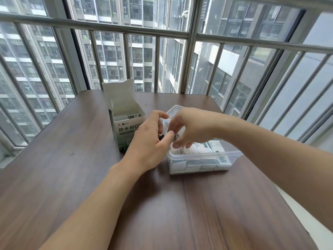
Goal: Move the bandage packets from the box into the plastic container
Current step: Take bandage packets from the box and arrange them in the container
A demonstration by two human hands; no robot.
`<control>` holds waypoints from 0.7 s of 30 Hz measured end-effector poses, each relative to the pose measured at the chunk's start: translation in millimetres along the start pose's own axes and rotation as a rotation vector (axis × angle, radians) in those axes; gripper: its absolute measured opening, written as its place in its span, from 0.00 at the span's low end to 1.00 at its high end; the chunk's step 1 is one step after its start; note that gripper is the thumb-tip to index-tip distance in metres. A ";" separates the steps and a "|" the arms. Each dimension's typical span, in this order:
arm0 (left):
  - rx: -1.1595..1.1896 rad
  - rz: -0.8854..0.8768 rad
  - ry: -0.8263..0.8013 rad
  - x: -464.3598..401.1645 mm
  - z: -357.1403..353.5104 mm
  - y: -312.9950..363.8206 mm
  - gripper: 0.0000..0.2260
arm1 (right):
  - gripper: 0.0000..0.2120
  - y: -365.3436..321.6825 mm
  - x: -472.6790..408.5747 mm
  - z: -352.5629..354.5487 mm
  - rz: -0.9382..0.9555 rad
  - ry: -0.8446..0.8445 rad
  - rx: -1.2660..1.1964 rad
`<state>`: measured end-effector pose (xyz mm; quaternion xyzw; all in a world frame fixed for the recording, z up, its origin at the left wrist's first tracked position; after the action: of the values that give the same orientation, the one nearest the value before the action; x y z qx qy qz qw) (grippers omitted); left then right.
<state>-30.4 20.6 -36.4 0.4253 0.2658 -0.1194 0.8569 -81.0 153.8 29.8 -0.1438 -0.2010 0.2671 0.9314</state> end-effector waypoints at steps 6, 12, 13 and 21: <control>-0.001 -0.006 0.005 -0.2 -0.9 -0.5 0.14 | 0.13 2.6 2.5 2.1 -0.005 0.047 -0.041; -0.003 -0.014 0.003 -0.2 -0.9 -1.1 0.13 | 0.19 6.0 2.3 4.0 -0.018 0.125 -0.181; -0.003 -0.013 0.004 -0.2 -1.0 -1.1 0.13 | 0.19 7.0 2.3 4.4 -0.019 0.136 -0.224; -0.009 -0.005 0.007 -0.1 -0.4 0.0 0.13 | 0.20 19.2 -0.2 0.0 -0.092 -0.056 -0.532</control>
<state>-30.5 20.9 -36.5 0.4210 0.2703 -0.1188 0.8577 -89.6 169.3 22.5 -0.3665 -0.2963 0.1663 0.8661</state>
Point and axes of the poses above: each hand's wrist, its own x-axis away from the middle knuckle, its own z-axis out of the back of the hand, y = z × x, the point moved 3 cm from there along -x, towards the middle knuckle, and after that the axes turned 6 degrees about -z, right-handed, at the moved point
